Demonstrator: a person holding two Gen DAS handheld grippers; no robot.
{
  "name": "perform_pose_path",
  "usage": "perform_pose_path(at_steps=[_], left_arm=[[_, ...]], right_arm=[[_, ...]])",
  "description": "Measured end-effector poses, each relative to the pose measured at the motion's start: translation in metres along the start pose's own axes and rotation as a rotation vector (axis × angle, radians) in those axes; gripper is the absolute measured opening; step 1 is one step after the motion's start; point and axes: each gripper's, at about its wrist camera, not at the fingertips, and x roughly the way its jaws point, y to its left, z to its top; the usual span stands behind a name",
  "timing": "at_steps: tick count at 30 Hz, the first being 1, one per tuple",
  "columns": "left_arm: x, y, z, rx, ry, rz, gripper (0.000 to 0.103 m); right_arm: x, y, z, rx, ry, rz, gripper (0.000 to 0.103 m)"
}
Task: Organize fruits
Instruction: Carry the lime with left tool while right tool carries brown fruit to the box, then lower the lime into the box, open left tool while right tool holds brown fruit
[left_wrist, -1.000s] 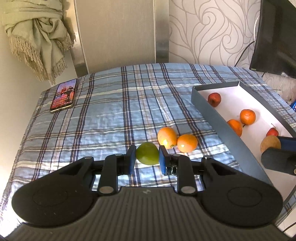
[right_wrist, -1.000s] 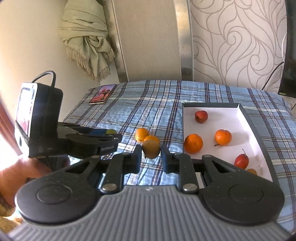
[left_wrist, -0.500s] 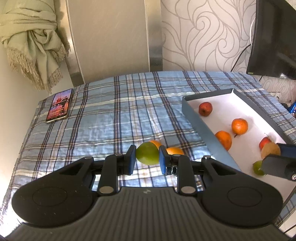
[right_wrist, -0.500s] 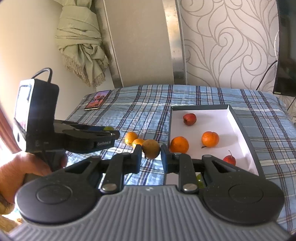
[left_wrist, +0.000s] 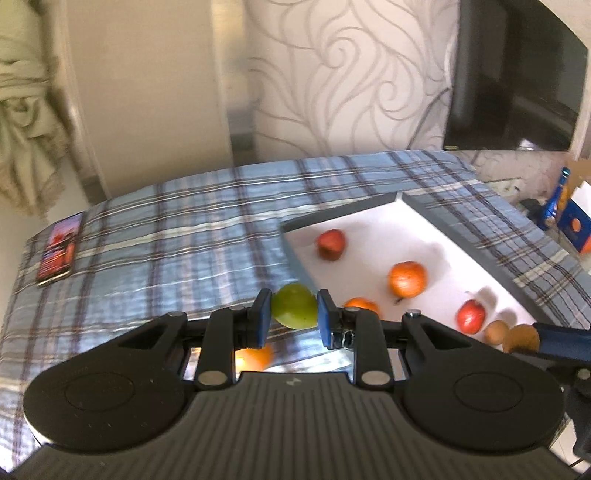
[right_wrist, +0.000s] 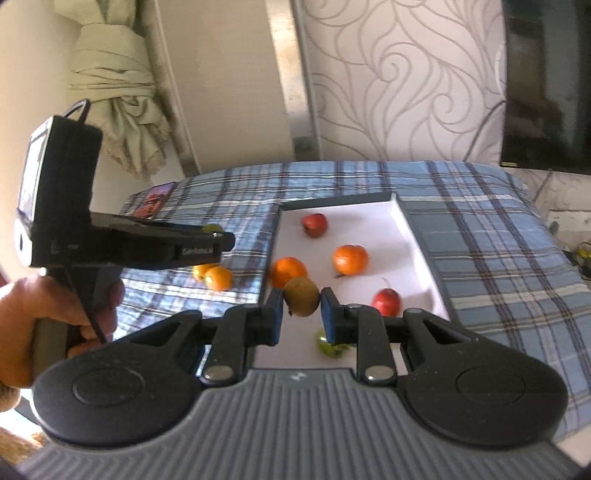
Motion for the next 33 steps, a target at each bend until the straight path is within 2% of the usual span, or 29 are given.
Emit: perform_pose_path(at_steps=[11,20,33], left_arm=[[0.038,-0.043,0.016,0.067,0.017,-0.12,0.03],[0.072,-0.06,0.02,0.088,0.046,-0.157,0.03],[0.074,-0.067,0.025,0.103,0.033,-0.199,0.034]], right_arm=[[-0.007,-0.018,-0.006,0.035,0.017,-0.09,0.025],[-0.015,-0.026,-0.014,0.075,0.036,-0.164,0.025],[-0.021,-0.029,-0.018,0.103,0.041,-0.218,0.025]])
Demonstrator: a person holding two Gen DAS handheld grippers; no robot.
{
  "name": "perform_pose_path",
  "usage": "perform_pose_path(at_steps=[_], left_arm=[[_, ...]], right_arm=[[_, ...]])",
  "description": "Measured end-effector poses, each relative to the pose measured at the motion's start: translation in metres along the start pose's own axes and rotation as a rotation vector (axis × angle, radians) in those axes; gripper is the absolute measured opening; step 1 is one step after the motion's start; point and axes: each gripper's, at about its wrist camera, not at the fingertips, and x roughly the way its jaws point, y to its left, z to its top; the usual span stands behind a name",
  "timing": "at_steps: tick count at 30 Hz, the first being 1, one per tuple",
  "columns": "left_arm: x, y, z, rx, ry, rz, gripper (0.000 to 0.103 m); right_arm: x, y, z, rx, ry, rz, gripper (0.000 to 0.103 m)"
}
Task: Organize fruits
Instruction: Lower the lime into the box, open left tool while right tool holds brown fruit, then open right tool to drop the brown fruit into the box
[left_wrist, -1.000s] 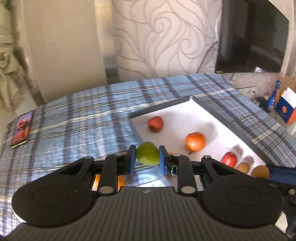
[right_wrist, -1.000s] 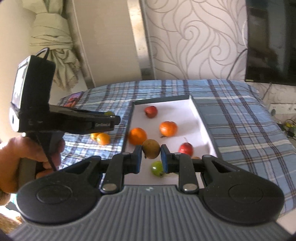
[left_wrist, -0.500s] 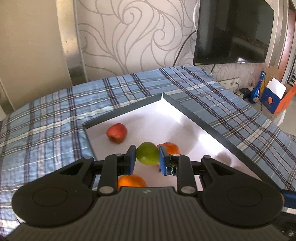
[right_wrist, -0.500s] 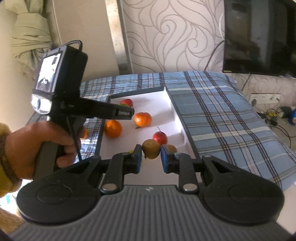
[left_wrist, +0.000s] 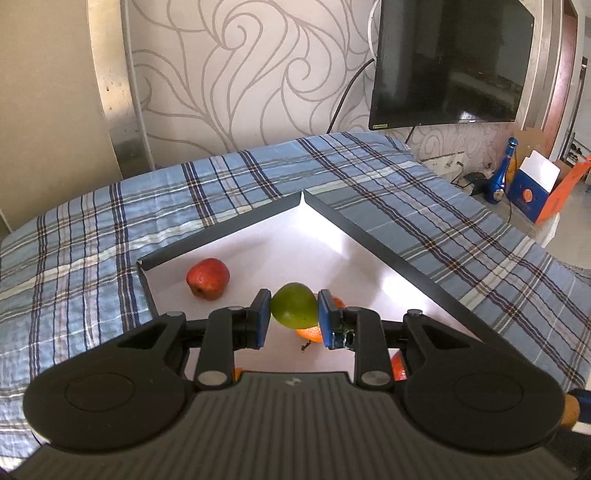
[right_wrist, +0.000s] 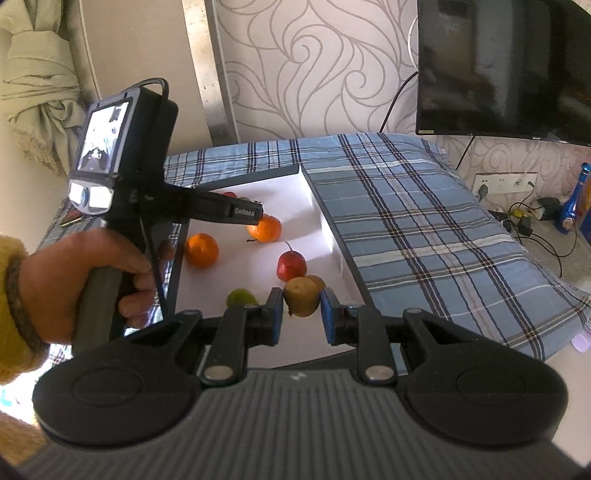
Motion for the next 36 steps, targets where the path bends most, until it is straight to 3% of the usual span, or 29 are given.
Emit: perform_pose_path(at_steps=[3,21,31,36], left_arm=[[-0.005,0.003,-0.003,-0.012,-0.006,0.004,0.05],[-0.09,0.026,-0.05,-0.057,-0.043,0.028,0.05],[-0.127,0.053,-0.073,-0.115,-0.057,0.118,0.05],[-0.131,0.074,-0.085,-0.165,-0.033,0.158,0.05]], right_arm=[[0.002,-0.002,0.002,0.002,-0.005,-0.004,0.025],[0.06,0.016,0.018,-0.111,0.029,0.098,0.025],[0.09,0.024,0.027,-0.152,0.033,0.086,0.026],[0.079,0.035,0.03,-0.165,-0.027,0.088,0.026]])
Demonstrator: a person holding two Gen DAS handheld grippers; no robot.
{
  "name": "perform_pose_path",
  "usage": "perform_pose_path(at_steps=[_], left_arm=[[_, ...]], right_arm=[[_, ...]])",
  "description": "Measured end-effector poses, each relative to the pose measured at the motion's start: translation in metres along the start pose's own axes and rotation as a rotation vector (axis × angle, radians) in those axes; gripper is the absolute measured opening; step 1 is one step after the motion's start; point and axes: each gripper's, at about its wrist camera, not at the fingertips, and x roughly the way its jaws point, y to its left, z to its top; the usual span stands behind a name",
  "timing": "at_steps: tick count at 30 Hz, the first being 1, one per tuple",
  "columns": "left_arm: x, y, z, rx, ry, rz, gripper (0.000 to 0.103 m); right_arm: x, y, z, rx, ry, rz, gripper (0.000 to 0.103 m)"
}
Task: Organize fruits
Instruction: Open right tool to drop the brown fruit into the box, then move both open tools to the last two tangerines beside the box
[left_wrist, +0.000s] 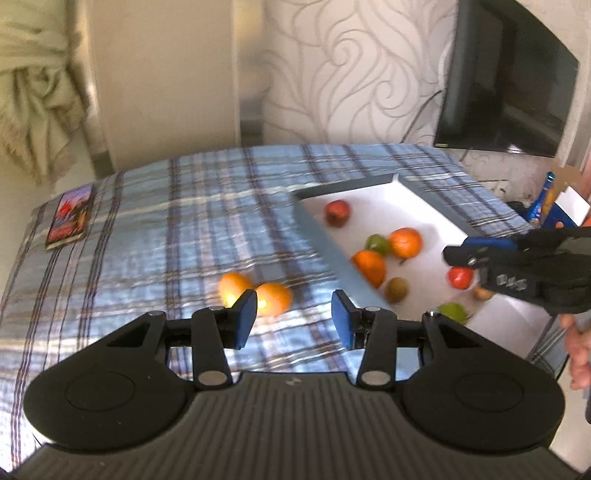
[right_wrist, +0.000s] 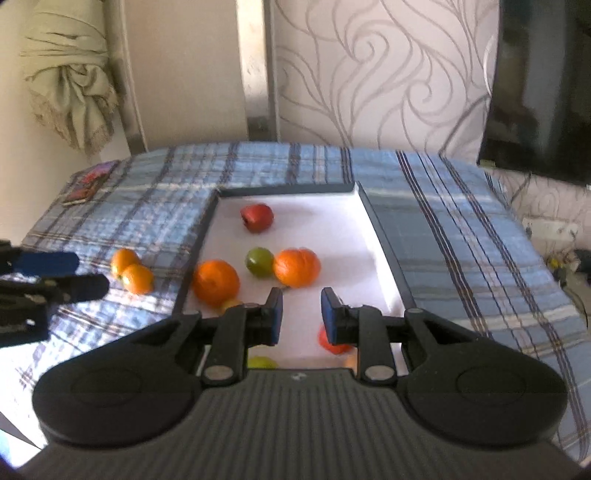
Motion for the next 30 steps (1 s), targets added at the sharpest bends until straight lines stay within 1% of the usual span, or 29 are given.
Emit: perform_pose_path(at_steps=[3,7,12,13,14,15,16,20,23,27,30], left_arm=[[0.003,0.012,-0.003,-0.019,0.02,0.02,0.05],[0.005,0.024,-0.005,-0.015,0.028,0.031,0.05],[0.008,0.039,-0.005,-0.006,0.032,0.034,0.05],[0.009,0.044,-0.005,-0.005,0.032,0.037,0.05],[0.011,0.048,-0.006,-0.004,0.033,0.046,0.05],[0.012,0.054,-0.007,-0.004,0.035,0.051,0.051],[0.013,0.06,-0.007,-0.01,0.038,0.052,0.051],[0.016,0.083,-0.01,-0.026,0.042,0.076,0.051],[0.016,0.1,-0.011,-0.045,0.047,0.087,0.051],[0.018,0.114,-0.014,-0.051,0.054,0.089,0.051],[0.02,0.119,-0.015,-0.048,0.059,0.079,0.05]], right_arm=[[-0.008,0.014,0.005,-0.008,-0.026,0.043,0.026],[-0.011,0.039,0.011,-0.023,-0.029,0.11,0.026],[0.0,0.073,0.012,-0.068,0.014,0.183,0.026],[0.005,0.079,0.012,-0.075,0.029,0.191,0.029],[0.009,0.085,0.011,-0.079,0.042,0.197,0.038],[0.013,0.091,0.01,-0.083,0.053,0.199,0.042],[0.017,0.096,0.01,-0.088,0.062,0.194,0.043],[0.037,0.117,0.009,-0.122,0.101,0.194,0.043],[0.05,0.129,0.007,-0.148,0.113,0.15,0.043],[0.069,0.137,0.007,-0.146,0.142,0.107,0.043],[0.078,0.142,0.007,-0.158,0.142,0.097,0.043]])
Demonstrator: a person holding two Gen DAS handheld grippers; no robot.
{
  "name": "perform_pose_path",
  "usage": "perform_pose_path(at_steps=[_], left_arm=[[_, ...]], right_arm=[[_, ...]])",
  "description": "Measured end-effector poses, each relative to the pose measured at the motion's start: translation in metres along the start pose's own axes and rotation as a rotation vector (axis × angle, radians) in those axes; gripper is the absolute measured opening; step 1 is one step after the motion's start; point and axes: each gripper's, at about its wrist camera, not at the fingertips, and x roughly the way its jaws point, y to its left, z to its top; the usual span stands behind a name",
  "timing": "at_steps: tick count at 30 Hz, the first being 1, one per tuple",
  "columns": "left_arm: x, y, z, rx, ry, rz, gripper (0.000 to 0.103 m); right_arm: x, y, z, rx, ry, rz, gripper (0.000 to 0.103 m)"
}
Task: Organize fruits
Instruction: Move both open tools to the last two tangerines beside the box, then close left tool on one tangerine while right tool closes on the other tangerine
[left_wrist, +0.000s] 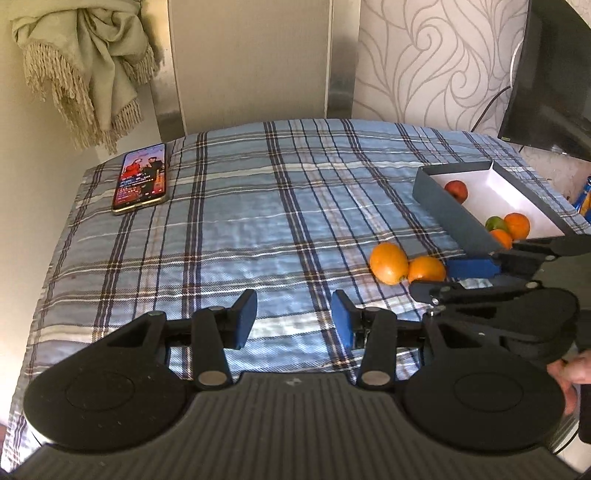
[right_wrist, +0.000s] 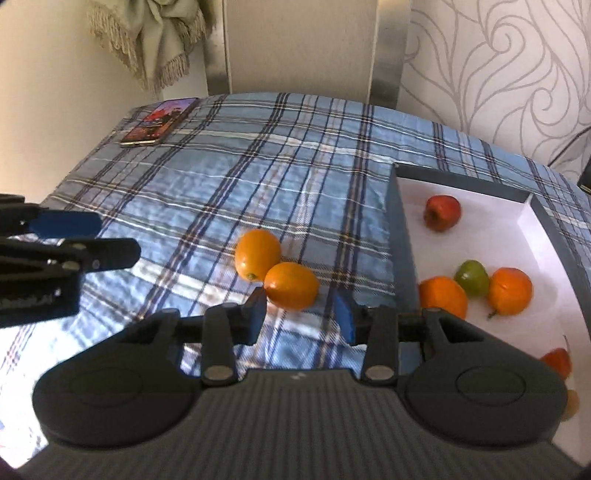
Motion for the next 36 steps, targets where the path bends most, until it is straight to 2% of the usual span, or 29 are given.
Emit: perform_pose_path(at_steps=[3,4,5,8,16,20,29,32,36], left_arm=[[0.003,0.001,0.001,0.008,-0.001,-0.016,0.05],[0.004,0.0,0.002,0.012,-0.003,-0.023,0.051],[0.004,-0.002,0.002,0.016,-0.005,-0.031,0.05],[0.009,-0.009,0.005,0.025,-0.005,-0.063,0.051],[0.027,-0.038,0.013,0.067,-0.002,-0.15,0.051],[0.041,-0.051,0.018,0.074,0.009,-0.175,0.056],[0.079,-0.062,0.023,0.057,0.056,-0.161,0.055],[0.081,-0.064,0.022,0.063,0.043,-0.151,0.054],[0.081,-0.064,0.021,0.069,0.033,-0.134,0.044]], right_arm=[[0.008,0.008,0.0,-0.054,0.006,-0.027,0.041],[0.008,0.008,-0.001,-0.058,0.005,-0.027,0.041],[0.008,0.008,-0.001,-0.055,0.004,-0.02,0.036],[0.006,0.008,0.0,-0.059,0.006,-0.013,0.036],[-0.015,-0.003,-0.004,-0.006,0.032,0.018,0.036],[-0.028,-0.008,-0.008,0.012,0.041,0.026,0.036],[-0.061,-0.016,-0.014,0.03,0.011,0.042,0.036],[-0.07,-0.019,-0.015,0.036,0.001,0.035,0.036],[-0.078,-0.02,-0.016,0.056,-0.002,0.029,0.035]])
